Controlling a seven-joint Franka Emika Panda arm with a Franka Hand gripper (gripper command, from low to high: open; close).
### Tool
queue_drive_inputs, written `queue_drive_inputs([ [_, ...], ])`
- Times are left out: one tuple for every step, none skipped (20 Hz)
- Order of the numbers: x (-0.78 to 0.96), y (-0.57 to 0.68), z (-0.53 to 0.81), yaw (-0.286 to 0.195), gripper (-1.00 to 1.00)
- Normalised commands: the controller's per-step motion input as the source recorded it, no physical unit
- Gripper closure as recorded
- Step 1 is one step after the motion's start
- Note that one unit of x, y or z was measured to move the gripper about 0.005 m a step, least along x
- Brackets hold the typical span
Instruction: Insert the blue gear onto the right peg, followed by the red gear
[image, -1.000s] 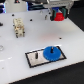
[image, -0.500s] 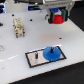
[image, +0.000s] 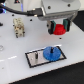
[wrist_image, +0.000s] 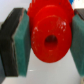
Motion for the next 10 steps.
queue_drive_inputs([
  [0.5, -0.27, -0.03, 0.0, 1.0],
  [0.46, -0.25, -0.06, 0.0, 1.0],
  [0.41, -0.25, -0.09, 0.0, 1.0],
  [0.39, -0.25, -0.11, 0.0, 1.0],
  [0.38, -0.25, -0.14, 0.0, 1.0],
  [0.37, -0.26, -0.15, 0.0, 1.0],
  [0.36, -0.24, -0.17, 0.0, 1.0],
  [0.33, -0.22, -0.18, 0.0, 1.0],
  [0.31, -0.17, -0.17, 0.0, 1.0],
  [0.32, -0.16, -0.19, 0.0, 1.0],
])
